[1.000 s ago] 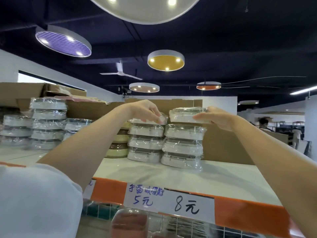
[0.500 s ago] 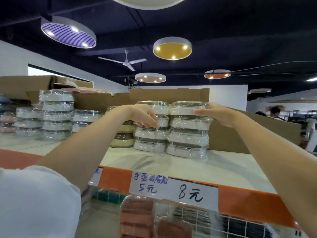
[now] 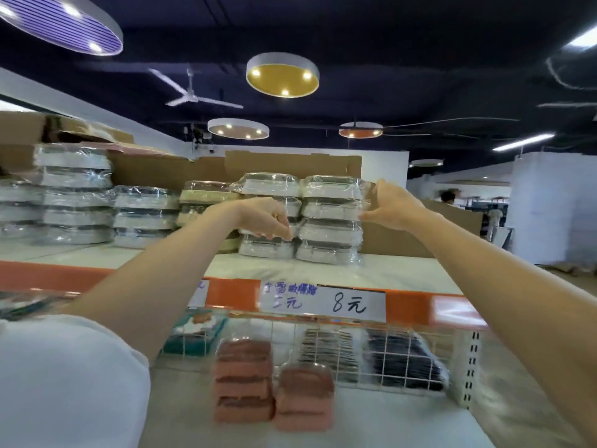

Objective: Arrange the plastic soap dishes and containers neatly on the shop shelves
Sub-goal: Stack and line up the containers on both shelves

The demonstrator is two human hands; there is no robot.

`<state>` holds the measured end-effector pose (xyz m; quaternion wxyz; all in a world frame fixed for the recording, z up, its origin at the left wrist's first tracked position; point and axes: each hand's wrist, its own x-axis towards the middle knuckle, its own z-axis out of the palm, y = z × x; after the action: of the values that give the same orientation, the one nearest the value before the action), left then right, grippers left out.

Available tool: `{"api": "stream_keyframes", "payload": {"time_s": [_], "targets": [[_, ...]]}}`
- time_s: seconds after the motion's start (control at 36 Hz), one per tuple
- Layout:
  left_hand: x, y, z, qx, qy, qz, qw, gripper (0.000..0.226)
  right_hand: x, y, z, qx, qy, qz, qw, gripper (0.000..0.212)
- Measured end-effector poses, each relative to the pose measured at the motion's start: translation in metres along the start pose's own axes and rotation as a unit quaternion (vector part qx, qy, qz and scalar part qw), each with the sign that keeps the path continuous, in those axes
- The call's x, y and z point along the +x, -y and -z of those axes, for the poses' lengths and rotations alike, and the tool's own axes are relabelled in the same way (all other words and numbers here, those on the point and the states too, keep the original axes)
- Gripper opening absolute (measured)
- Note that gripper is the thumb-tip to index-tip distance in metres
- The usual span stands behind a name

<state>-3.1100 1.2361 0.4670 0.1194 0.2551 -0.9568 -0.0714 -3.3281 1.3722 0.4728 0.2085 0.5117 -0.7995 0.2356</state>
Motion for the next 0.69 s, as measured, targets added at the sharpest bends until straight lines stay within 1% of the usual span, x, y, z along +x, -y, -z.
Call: {"api": "stream_keyframes", "payload": {"time_s": [0.11,0.17,0.22,0.31,0.42,0.53,0.61,0.69], "targets": [[-0.028,0.005,-0.001,0.016,-0.004,-0.022,1.000,0.040,-0.032,0.027,-0.004,-0.156,-0.017,0.016,0.987,0.076],[-0.044,0.010,-0.002,0.017,-0.006,-0.035,0.999,0.041,-0.048,0.041,-0.005,-0.204,-0.018,0.023,0.979,0.075],[-0.058,0.014,-0.005,0.017,-0.014,-0.047,0.999,0.038,-0.065,0.055,-0.004,-0.228,-0.014,0.020,0.973,0.072],[-0.079,0.022,-0.010,0.026,-0.028,-0.057,0.998,0.030,-0.092,0.076,-0.002,-0.242,0.003,0.013,0.970,0.065],[-0.105,0.030,-0.016,0.070,-0.056,-0.091,0.992,0.029,-0.121,0.099,0.002,-0.236,0.028,-0.004,0.971,0.051],[-0.128,0.038,-0.020,0.098,-0.083,-0.110,0.986,0.029,-0.148,0.119,0.004,-0.235,0.045,-0.009,0.971,0.046],[-0.149,0.042,-0.024,0.099,-0.084,-0.120,0.984,0.027,-0.167,0.131,0.001,-0.230,0.063,-0.005,0.971,0.040],[-0.170,0.051,-0.036,0.124,-0.077,-0.120,0.982,0.025,-0.184,0.144,-0.008,-0.223,0.073,0.014,0.972,0.042]]}}
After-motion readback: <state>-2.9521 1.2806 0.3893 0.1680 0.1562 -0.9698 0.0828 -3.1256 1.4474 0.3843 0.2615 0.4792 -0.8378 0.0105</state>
